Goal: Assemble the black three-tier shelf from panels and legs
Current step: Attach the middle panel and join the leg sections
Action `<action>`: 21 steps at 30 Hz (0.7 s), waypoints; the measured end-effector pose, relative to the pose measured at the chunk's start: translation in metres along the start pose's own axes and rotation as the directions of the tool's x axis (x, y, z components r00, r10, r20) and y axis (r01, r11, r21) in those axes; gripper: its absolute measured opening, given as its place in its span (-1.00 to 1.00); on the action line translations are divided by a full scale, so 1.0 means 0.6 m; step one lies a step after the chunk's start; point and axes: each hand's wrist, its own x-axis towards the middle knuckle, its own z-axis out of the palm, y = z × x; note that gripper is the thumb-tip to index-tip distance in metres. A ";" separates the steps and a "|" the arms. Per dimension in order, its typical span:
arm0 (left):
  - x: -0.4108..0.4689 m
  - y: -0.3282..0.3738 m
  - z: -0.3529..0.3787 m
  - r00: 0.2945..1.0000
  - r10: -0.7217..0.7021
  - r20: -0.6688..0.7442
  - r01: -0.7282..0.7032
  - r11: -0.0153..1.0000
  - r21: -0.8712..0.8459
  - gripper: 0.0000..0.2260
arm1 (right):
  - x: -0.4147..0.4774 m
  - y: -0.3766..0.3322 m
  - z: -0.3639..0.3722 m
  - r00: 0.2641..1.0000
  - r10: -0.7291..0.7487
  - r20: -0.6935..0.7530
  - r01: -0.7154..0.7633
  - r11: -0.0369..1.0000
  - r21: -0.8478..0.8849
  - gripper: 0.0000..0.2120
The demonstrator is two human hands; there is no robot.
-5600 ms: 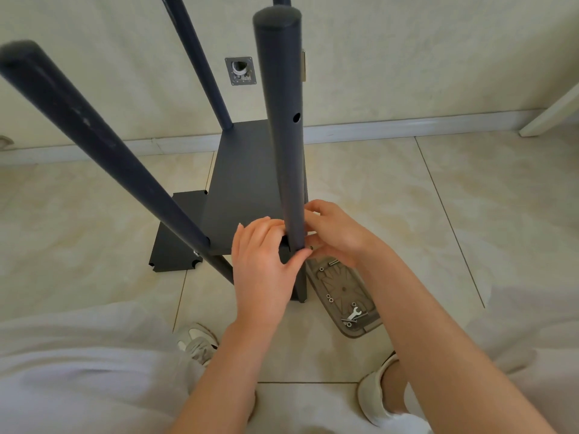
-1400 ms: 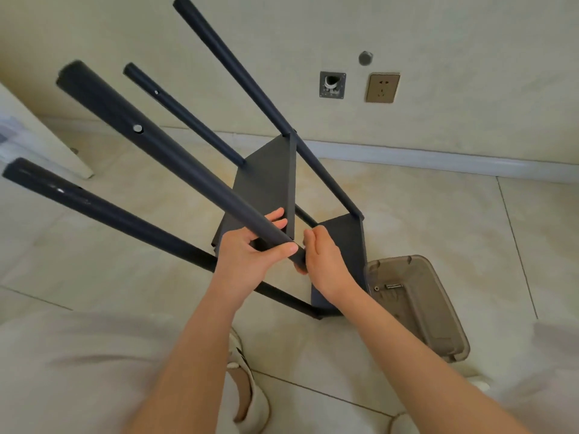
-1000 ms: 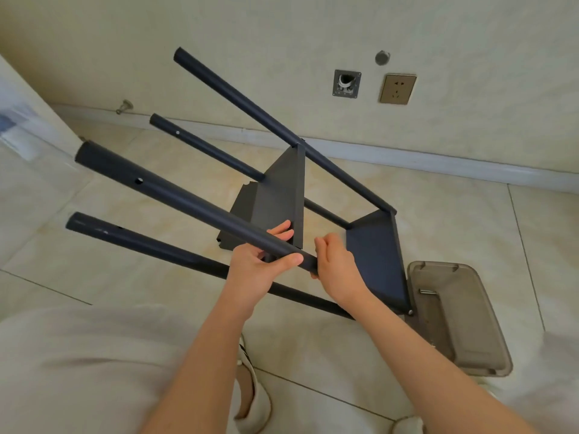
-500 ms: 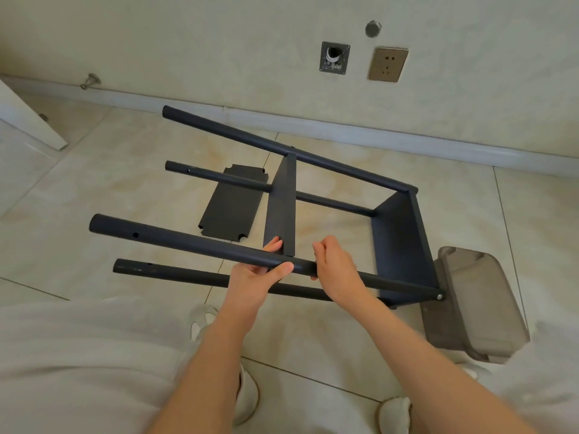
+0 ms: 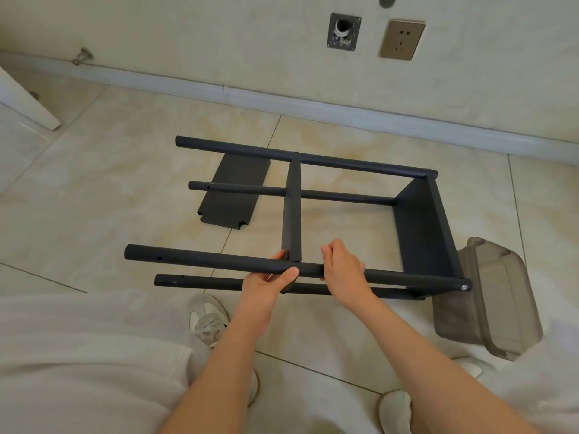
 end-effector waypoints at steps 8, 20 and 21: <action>0.018 -0.032 0.001 0.989 -0.098 -0.108 0.087 0.991 -0.100 -0.65 | 0.019 0.019 0.035 1.000 0.007 0.023 -0.007 1.000 -0.007 -0.78; 0.034 -0.036 0.013 0.972 -0.066 -0.228 0.084 0.994 0.070 -0.89 | 0.034 0.026 0.043 0.998 -0.054 0.007 0.055 0.994 -0.097 -0.77; 0.035 -0.038 0.010 0.968 -0.052 -0.246 0.092 0.984 0.151 -0.89 | 0.032 0.026 0.045 0.998 -0.057 0.016 0.059 0.993 -0.107 -0.77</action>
